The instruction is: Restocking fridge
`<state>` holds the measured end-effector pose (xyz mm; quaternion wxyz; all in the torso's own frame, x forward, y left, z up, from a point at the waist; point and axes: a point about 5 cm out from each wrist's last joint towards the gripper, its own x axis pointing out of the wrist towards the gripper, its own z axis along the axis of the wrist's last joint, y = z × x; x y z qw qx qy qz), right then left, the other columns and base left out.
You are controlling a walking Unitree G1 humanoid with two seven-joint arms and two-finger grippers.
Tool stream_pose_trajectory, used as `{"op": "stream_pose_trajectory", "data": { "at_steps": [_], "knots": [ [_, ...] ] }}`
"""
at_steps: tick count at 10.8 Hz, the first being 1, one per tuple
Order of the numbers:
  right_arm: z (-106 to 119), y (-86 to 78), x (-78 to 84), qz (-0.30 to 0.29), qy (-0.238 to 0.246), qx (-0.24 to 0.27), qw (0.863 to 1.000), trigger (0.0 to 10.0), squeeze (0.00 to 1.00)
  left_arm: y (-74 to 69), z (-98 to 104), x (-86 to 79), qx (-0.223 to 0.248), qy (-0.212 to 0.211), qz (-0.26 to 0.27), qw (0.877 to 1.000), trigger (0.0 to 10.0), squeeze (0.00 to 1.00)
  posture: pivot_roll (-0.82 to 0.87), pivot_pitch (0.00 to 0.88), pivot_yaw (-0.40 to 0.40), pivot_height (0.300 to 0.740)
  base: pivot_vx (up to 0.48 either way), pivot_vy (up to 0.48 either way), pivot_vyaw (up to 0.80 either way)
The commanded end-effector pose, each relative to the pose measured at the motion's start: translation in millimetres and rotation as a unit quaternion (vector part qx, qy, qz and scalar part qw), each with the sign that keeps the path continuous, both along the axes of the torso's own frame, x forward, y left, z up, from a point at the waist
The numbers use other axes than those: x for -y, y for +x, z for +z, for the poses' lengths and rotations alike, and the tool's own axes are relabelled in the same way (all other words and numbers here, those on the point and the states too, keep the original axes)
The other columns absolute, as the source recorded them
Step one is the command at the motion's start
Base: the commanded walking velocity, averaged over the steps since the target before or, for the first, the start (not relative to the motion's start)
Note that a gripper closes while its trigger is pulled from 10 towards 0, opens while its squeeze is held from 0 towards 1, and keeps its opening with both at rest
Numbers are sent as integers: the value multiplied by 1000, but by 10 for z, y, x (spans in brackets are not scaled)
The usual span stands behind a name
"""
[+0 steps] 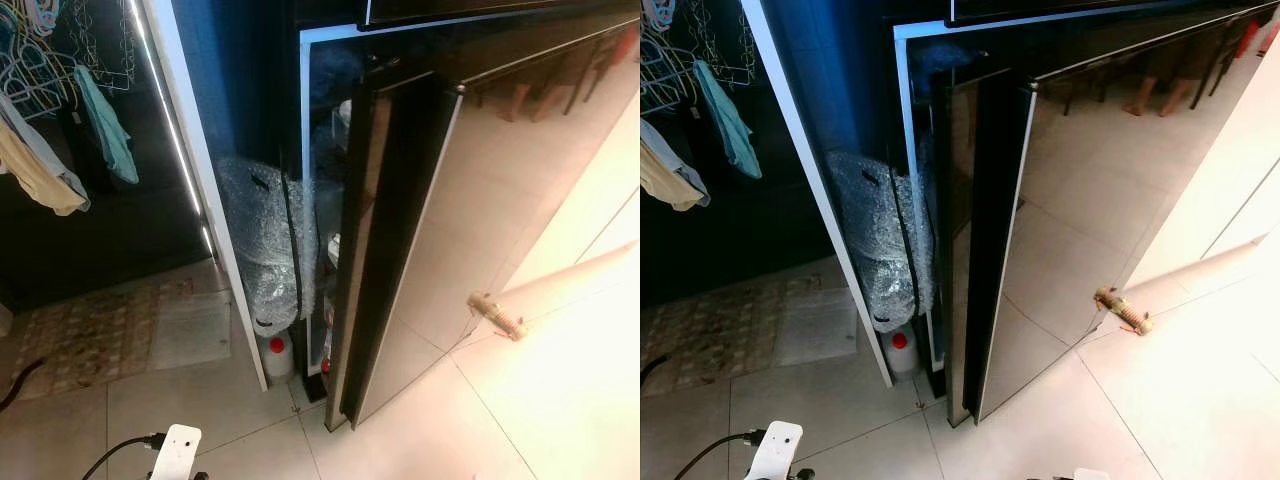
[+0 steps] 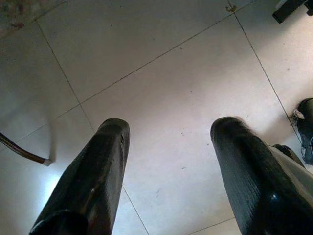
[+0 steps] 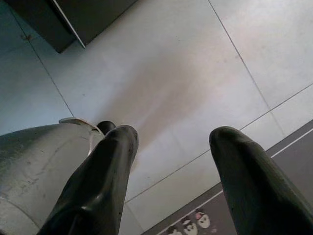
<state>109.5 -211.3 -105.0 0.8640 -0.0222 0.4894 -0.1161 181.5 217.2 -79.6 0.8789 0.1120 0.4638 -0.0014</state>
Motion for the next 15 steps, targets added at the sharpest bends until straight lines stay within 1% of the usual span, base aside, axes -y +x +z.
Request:
{"op": "stream_pose_trajectory", "data": {
  "at_steps": [1,2,4,5,7,8,9,10,11,12,13,15],
  "knots": [
    [2,-15,34,8,-19,-8,1000,10000,0,-22,-11,-8,-6,4,-3,1000,10000,0,-180,0,23,740,0,0,0],
    [3,-14,38,9,-23,-8,1000,10000,0,-22,-11,-7,-6,4,-4,1000,10000,0,-180,0,23,740,0,0,0],
    [12,-4,54,28,-50,-10,998,10000,0,-19,-9,-5,-5,4,-7,1000,10000,0,-179,0,22,740,0,0,0],
    [15,1,67,49,-75,-18,996,10000,0,-18,-9,-5,-6,5,-8,1000,10000,0,-179,0,23,740,0,0,0],
    [16,-6,77,47,-87,-22,995,10000,0,-17,-9,-3,-6,6,-10,1000,10000,0,-179,0,23,740,0,0,0],
    [96,159,218,45,-109,-2,993,10000,0,-17,-9,-3,-6,6,-10,1000,10000,0,-178,0,23,740,0,0,0],
    [257,419,461,33,-137,30,990,10000,0,-15,-8,-3,-6,6,-11,1000,10000,0,-180,0,24,740,0,0,0],
    [273,416,519,27,-142,29,989,10000,0,-15,-8,-3,-6,6,-12,1000,10000,0,-182,0,26,740,0,0,0],
    [292,371,630,16,-155,21,988,10000,0,-13,-7,-1,-6,6,-13,1000,10000,0,-182,0,26,740,0,0,0],
    [308,354,686,7,-164,20,986,10000,0,-12,-7,-2,-6,7,-14,1000,10000,0,-183,0,25,740,0,0,0],
    [331,357,733,7,-171,26,985,10000,0,-11,-6,-1,-6,6,-15,1000,10000,0,-183,0,25,740,0,0,0],
    [344,364,752,7,-172,32,985,10000,0,-11,-6,-1,-6,6,-15,1000,10000,0,-183,0,25,740,0,0,0]
  ]
}}
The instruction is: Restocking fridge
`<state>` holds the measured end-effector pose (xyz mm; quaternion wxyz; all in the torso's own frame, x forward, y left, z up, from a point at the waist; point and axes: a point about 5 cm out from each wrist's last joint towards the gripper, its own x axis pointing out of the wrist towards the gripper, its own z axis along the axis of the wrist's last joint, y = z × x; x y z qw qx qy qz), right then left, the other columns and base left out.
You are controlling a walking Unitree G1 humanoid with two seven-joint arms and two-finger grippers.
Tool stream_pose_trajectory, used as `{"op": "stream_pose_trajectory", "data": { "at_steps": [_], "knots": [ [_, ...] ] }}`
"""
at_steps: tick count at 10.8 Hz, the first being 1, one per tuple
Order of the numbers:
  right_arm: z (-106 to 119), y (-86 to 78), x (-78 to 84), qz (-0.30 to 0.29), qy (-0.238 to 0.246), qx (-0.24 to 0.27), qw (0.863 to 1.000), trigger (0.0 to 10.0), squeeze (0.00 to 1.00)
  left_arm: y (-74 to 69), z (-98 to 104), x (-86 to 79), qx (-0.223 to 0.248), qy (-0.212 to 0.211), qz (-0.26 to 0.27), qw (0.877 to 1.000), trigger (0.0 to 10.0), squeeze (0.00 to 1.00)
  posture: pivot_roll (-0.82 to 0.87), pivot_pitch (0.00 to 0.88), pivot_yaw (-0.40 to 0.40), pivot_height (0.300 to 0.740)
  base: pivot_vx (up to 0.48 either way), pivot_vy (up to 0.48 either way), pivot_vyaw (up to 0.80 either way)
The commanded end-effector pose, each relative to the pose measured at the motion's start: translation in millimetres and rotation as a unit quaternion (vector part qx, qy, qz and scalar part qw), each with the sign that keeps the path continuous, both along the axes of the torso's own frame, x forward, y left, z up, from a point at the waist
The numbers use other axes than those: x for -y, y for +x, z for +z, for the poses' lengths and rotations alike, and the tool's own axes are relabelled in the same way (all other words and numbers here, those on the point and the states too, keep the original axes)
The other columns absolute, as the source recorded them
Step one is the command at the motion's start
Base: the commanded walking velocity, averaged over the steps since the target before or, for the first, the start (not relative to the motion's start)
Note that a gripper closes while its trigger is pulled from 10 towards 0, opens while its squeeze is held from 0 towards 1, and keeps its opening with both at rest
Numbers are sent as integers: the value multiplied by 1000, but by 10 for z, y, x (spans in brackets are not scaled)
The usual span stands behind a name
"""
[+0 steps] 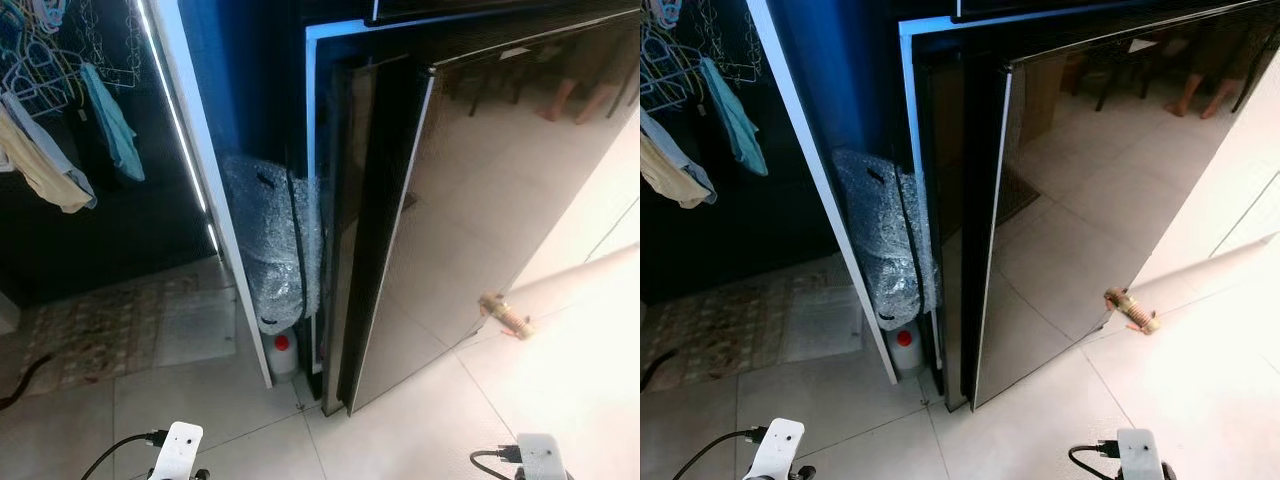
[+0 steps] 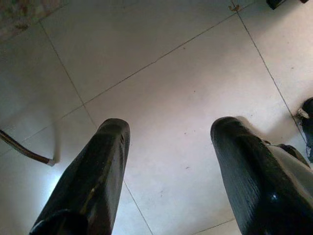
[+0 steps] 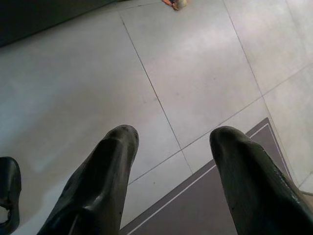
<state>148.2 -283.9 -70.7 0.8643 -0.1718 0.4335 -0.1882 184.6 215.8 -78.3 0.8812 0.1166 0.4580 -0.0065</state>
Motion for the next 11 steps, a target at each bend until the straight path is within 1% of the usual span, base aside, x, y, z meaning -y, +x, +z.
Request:
{"op": "stream_pose_trajectory", "data": {
  "at_steps": [1,11],
  "knots": [
    [1,-24,26,-5,-1,0,1000,10000,0,-41,-19,-15,-11,5,-8,1000,10000,0,-183,0,25,740,0,0,0],
    [1,-24,26,-5,-1,0,1000,10000,0,-41,-19,-15,-11,5,-8,1000,10000,0,-183,0,25,740,0,0,0]
  ]
}}
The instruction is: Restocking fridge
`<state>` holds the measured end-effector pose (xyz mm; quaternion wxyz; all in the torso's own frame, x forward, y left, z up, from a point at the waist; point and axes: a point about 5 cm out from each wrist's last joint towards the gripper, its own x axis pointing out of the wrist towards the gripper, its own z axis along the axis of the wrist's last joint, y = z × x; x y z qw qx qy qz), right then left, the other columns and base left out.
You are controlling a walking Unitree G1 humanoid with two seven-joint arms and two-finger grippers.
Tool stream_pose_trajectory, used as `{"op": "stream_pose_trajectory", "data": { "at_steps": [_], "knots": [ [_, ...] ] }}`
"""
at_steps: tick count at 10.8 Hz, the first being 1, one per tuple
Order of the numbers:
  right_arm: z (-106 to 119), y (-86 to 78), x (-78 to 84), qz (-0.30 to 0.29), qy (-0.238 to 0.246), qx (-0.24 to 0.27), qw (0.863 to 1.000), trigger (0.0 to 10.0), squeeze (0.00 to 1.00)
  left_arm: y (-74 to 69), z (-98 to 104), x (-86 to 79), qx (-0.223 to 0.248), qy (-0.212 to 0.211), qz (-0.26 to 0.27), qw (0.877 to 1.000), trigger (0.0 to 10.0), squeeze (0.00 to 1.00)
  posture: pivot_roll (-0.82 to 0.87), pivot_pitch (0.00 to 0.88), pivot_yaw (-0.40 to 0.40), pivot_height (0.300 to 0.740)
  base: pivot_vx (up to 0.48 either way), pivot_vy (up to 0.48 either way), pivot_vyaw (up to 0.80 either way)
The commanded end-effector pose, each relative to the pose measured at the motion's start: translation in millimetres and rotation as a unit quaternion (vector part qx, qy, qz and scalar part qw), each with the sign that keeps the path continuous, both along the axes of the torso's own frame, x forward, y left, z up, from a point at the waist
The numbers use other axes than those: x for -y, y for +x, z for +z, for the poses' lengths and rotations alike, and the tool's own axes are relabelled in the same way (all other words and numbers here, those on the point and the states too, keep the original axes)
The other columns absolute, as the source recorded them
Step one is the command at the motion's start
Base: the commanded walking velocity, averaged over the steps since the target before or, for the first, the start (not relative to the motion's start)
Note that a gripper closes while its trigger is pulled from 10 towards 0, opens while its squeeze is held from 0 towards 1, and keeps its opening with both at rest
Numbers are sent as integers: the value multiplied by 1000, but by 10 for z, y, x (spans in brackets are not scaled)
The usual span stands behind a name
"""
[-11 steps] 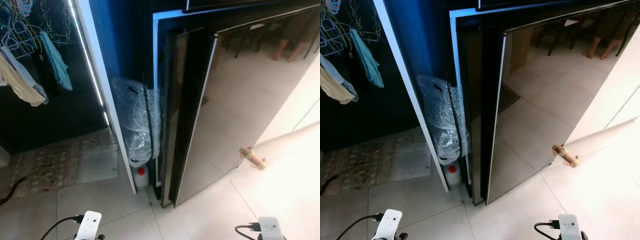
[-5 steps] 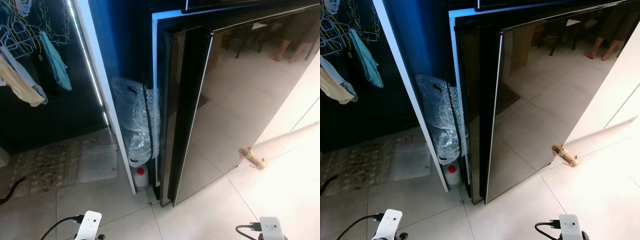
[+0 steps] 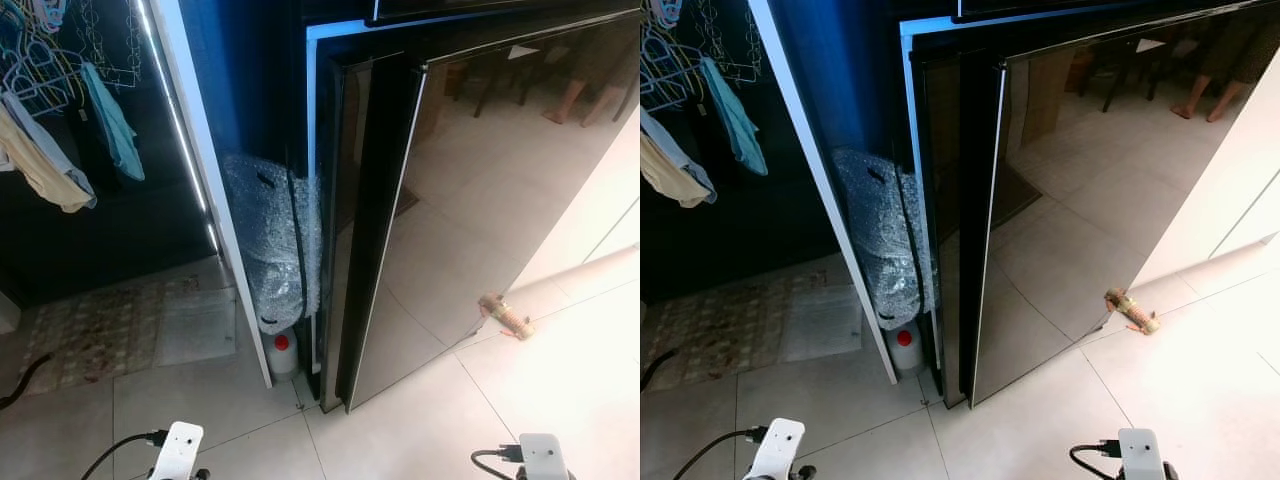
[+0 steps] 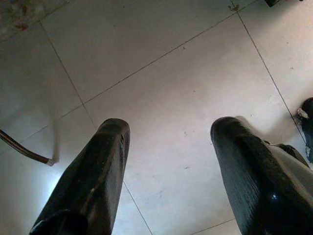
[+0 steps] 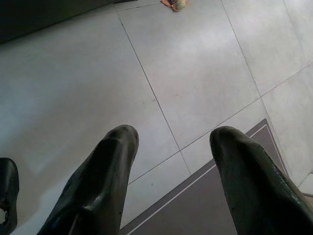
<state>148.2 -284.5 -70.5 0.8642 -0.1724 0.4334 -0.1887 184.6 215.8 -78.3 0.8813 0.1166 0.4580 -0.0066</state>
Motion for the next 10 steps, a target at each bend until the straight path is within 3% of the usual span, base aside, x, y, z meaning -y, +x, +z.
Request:
{"op": "stream_pose_trajectory", "data": {
  "at_steps": [1,4,5,6,10],
  "knots": [
    [-1,-24,20,-5,0,0,1000,10000,0,-41,-19,-15,-11,5,-8,1000,10000,0,-183,0,25,740,0,0,0],
    [8,-5,15,-10,9,12,1000,10000,0,-41,-19,-15,-11,5,-7,1000,10000,0,-183,0,23,740,0,0,0],
    [186,367,-190,-4,73,154,985,10000,0,-52,-21,-25,-10,7,-8,1000,10000,0,-202,0,31,740,0,0,0],
    [260,483,-277,-3,101,204,974,10000,0,-56,-22,-30,-10,8,-8,1000,10000,0,-200,0,29,740,0,0,0],
    [140,374,-352,-1,121,164,979,10000,0,-58,-23,-27,-9,6,-4,1000,10000,0,-192,0,26,740,0,0,0]
  ]
}}
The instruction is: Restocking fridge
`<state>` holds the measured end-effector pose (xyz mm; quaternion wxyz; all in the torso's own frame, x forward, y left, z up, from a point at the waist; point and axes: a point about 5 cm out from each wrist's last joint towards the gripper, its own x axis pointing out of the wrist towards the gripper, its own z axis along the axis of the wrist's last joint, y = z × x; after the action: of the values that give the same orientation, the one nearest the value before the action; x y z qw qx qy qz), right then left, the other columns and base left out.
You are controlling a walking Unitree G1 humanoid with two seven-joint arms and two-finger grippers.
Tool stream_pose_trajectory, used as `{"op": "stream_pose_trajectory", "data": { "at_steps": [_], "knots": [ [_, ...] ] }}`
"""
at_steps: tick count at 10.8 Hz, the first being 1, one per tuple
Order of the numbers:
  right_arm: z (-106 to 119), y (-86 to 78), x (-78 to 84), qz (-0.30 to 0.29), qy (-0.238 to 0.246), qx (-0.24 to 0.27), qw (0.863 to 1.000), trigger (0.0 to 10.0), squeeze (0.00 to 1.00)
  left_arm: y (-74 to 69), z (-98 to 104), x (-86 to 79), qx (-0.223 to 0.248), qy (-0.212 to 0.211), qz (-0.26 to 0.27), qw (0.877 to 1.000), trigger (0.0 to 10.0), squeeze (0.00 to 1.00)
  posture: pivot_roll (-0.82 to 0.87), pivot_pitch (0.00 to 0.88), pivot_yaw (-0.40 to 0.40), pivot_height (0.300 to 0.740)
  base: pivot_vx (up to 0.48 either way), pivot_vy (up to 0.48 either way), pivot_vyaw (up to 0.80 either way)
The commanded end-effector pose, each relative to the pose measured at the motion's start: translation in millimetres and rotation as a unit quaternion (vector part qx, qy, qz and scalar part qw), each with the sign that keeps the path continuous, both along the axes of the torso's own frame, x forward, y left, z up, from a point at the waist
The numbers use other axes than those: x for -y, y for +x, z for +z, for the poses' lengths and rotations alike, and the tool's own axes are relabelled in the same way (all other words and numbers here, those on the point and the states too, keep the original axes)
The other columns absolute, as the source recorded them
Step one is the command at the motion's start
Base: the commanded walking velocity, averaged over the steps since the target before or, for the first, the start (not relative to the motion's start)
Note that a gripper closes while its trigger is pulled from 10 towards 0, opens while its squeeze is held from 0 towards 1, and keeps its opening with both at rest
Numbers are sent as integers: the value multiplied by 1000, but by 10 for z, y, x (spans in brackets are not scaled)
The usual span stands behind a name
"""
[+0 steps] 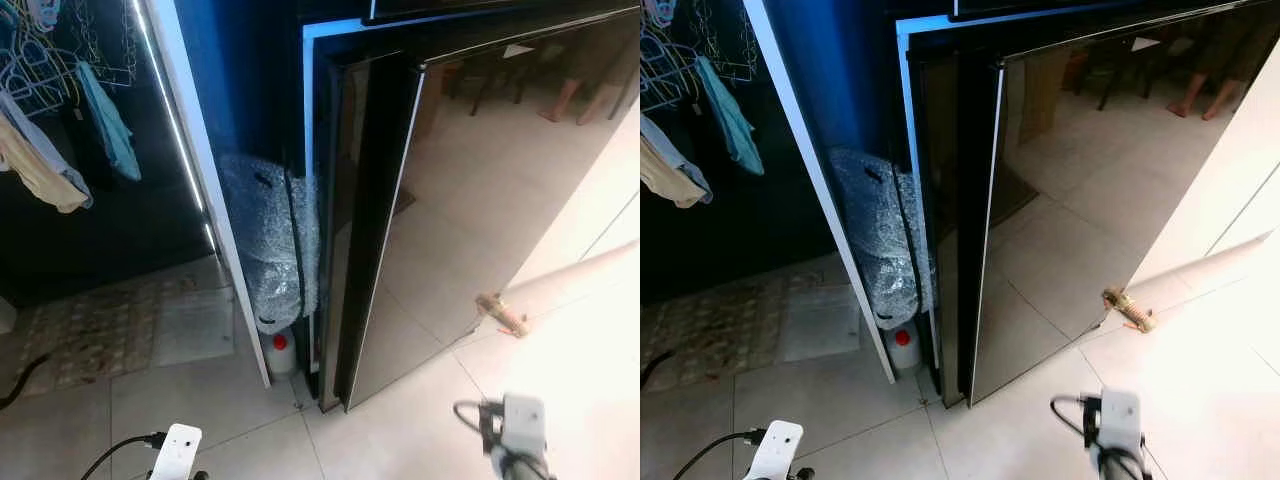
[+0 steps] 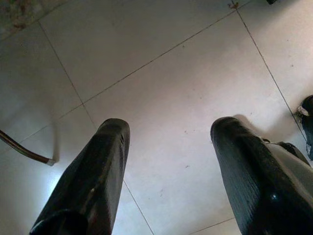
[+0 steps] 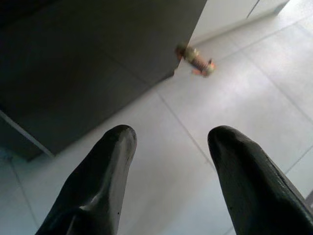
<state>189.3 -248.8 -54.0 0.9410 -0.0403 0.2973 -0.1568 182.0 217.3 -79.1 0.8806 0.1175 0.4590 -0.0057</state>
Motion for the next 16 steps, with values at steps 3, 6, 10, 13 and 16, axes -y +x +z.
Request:
{"op": "stream_pose_trajectory", "data": {
  "at_steps": [3,6,10,13,16],
  "knots": [
    [47,19,-26,-4,21,41,999,10000,0,-25,-8,-10,4,0,8,1000,10000,0,-193,0,24,740,0,0,0],
    [128,65,-165,33,54,103,993,10000,0,-31,-8,4,20,-23,40,999,10000,0,-196,0,21,740,0,0,0],
    [218,104,-179,46,62,142,987,10000,0,-22,19,24,74,-62,103,990,10000,0,-194,0,13,740,0,0,0],
    [239,105,-192,57,64,149,985,10000,0,-9,35,30,91,-69,107,988,10000,0,-191,0,10,740,0,0,0],
    [18,-37,-221,38,98,74,992,10000,0,-25,18,44,82,-79,110,987,10000,0,-186,0,8,740,0,0,0]
  ]
}}
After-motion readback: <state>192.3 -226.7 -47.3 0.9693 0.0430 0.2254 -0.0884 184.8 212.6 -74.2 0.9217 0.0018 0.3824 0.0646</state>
